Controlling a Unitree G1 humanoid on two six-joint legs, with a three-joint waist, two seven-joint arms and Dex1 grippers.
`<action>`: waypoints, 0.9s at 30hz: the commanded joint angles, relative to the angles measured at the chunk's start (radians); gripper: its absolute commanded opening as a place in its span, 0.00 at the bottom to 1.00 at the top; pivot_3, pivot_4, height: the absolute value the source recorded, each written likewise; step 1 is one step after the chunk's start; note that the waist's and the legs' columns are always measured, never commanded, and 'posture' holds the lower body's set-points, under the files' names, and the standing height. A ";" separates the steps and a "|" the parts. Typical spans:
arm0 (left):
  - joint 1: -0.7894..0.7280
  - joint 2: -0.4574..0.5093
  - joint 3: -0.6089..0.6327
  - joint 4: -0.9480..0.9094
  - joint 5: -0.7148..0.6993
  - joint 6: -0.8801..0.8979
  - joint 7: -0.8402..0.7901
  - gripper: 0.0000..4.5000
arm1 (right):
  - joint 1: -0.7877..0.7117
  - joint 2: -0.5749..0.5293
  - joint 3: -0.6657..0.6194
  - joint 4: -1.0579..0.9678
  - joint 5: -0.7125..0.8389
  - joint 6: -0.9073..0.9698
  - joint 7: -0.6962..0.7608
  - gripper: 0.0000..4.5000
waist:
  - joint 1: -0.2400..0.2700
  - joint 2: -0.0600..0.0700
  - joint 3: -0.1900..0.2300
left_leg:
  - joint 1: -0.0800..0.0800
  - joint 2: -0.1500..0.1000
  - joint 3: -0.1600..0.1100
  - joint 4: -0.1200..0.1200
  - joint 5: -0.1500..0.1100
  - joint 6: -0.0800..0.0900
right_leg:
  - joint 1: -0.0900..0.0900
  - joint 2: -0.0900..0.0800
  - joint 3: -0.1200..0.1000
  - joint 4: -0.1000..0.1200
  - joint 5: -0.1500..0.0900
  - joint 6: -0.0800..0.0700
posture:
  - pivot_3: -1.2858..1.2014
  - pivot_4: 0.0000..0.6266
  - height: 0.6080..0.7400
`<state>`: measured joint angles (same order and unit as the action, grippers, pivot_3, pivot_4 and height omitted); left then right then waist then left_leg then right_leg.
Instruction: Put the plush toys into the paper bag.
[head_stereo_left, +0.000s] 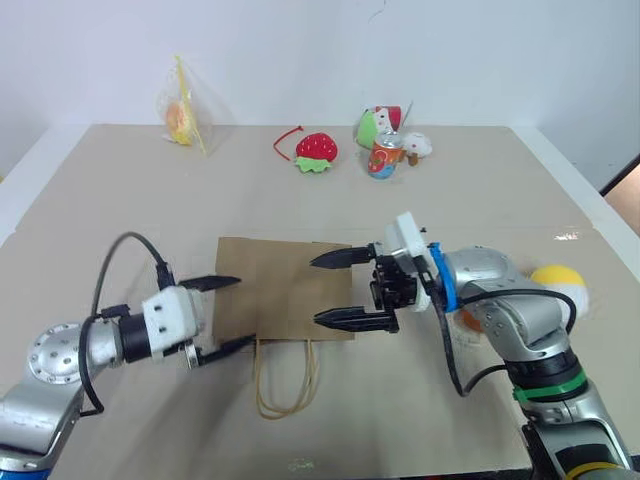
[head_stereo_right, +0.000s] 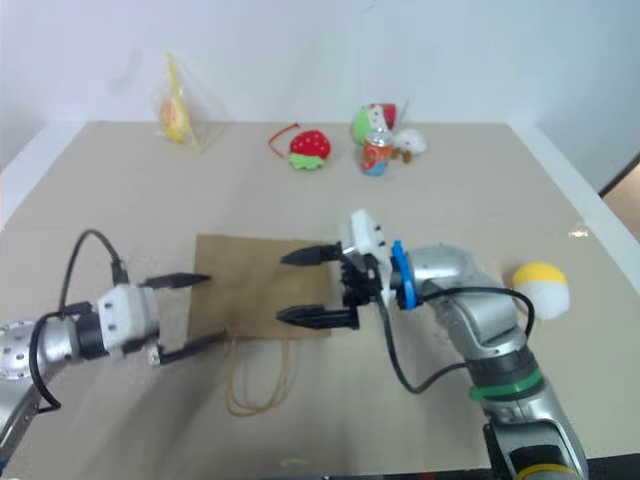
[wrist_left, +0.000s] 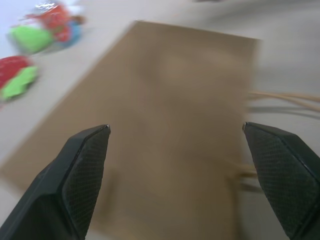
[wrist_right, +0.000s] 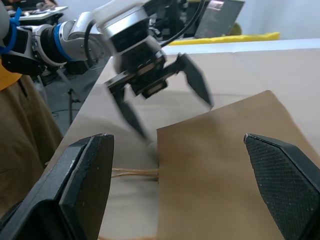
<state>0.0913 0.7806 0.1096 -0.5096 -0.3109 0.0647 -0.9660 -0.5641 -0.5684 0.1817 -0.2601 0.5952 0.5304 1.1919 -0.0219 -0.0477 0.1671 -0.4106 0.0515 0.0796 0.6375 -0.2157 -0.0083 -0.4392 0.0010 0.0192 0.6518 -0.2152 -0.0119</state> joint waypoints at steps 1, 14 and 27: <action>0.031 0.025 -0.016 -0.011 0.033 -0.097 -0.049 0.98 | -0.023 0.008 -0.004 -0.023 0.003 0.016 -0.017 1.00 | 0.001 0.000 0.000 | 0.000 0.000 -0.001 0.000 0.000 0.000 | 0.000 0.000 -0.001 0.000 0.000 0.000 | 0.52 0.24 1.00; 0.033 0.076 -0.078 0.118 0.144 -0.396 -0.166 0.98 | -0.002 -0.017 -0.048 -0.067 0.016 0.045 -0.092 1.00 | 0.001 0.000 0.000 | 0.004 0.002 0.000 0.002 0.003 -0.001 | 0.001 0.001 -0.002 0.006 0.001 -0.002 | 0.52 0.24 1.00; -0.039 0.024 -0.192 0.131 0.160 -0.429 -0.140 0.98 | 0.010 -0.020 -0.059 -0.098 0.028 0.073 -0.124 1.00 | 0.000 0.000 0.000 | 0.004 0.003 0.000 0.002 0.003 -0.001 | 0.000 0.003 -0.002 0.008 0.001 -0.003 | 0.52 0.24 1.00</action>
<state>0.0714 0.8217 -0.0371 -0.3519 -0.1461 -0.3421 -1.1095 -0.5547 -0.5829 0.1568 -0.3213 0.6075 0.6071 1.0788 -0.0222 -0.0474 0.1671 -0.4063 0.0548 0.0794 0.6392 -0.2130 -0.0095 -0.4391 0.0036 0.0170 0.6596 -0.2145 -0.0148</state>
